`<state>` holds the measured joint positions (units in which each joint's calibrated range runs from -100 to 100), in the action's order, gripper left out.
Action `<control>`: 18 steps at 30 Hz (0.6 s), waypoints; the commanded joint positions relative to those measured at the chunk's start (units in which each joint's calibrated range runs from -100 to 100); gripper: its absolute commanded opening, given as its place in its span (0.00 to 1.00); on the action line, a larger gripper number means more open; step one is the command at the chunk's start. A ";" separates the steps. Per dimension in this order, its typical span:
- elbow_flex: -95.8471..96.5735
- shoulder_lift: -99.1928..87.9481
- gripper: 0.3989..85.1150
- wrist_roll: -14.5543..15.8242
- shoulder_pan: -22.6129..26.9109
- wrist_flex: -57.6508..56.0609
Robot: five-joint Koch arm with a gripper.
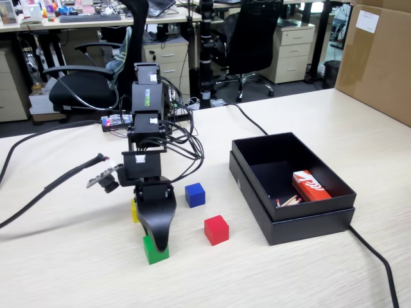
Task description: Put the green cube on top of the red cube
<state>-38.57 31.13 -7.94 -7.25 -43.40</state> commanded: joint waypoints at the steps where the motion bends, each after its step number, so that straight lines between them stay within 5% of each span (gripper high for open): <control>1: -1.78 -1.59 0.49 -0.78 0.34 2.92; 12: -0.60 -2.39 0.40 -1.47 0.63 2.92; 15: -0.60 -2.39 0.28 -1.47 0.68 2.92; 18: -0.60 -2.39 0.27 -1.42 0.68 2.92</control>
<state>-37.84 31.00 -8.67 -6.91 -42.55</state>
